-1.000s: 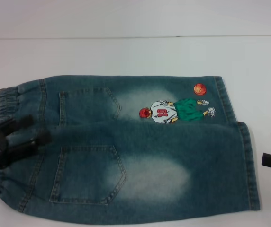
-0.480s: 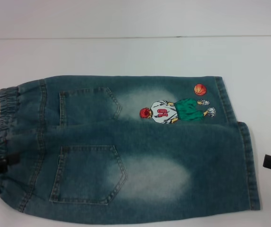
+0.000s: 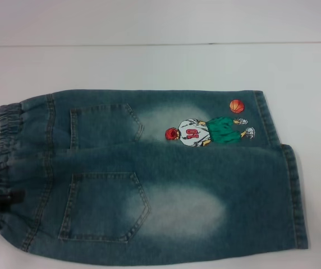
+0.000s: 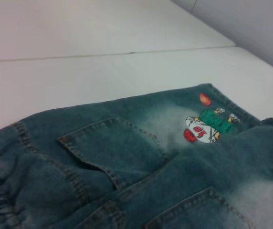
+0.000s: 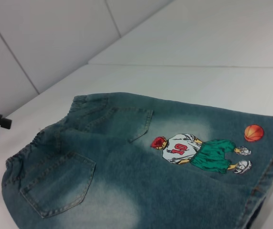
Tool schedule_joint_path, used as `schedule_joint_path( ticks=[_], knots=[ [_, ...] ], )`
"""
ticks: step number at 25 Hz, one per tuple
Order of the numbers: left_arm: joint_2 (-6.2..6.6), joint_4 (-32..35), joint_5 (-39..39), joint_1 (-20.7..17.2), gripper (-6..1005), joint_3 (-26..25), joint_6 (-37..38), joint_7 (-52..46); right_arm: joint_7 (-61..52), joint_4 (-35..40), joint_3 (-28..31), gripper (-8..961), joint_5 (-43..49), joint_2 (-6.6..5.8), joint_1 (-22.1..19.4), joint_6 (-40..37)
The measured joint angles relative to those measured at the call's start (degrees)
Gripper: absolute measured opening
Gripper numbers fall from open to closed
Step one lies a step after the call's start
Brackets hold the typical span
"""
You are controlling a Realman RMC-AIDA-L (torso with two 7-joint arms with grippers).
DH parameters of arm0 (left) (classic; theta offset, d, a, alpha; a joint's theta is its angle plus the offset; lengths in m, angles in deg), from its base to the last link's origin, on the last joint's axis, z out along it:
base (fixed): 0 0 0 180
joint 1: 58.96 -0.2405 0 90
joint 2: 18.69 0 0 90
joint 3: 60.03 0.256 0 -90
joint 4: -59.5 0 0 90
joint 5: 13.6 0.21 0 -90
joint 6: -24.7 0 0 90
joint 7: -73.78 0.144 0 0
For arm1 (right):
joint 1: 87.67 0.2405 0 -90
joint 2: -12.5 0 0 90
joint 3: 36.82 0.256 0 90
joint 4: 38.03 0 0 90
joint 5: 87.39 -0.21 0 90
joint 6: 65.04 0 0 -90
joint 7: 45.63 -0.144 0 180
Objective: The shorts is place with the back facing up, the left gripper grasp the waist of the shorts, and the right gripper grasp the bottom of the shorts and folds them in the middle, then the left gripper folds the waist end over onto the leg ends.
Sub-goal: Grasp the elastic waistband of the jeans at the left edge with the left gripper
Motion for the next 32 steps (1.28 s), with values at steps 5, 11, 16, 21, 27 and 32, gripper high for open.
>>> schedule_joint_path(
  ticks=[5,11,16,21,27,32],
  knots=[
    [0.14,1.0,-0.7,-0.4,917,-1.0,3.0,-0.5,-0.6,-1.4,-0.3,924,-0.3,0.05,0.2,0.1],
    [-0.17,2.4,-0.2,-0.5,917,-1.8,0.8,-2.5,2.3,-2.2,-3.5,925,-0.5,0.33,0.8,0.4],
    [-0.04,3.6,-0.1,-1.2,917,-3.1,0.4,-3.7,4.3,-3.2,-3.2,924,-2.6,0.25,1.0,0.5],
    [-0.18,7.4,3.0,-2.8,917,-2.8,1.5,-5.3,4.7,-3.2,-3.2,923,-3.6,0.16,0.6,0.4],
    [-0.41,8.8,10.4,-2.1,918,-0.1,2.0,-7.9,5.2,-3.7,-3.2,921,-3.6,0.28,0.8,0.6],
    [-0.59,7.7,11.2,-2.0,917,3.9,-0.4,-9.0,5.2,-4.5,-3.5,920,-3.6,0.14,1.1,0.6]
  ],
)
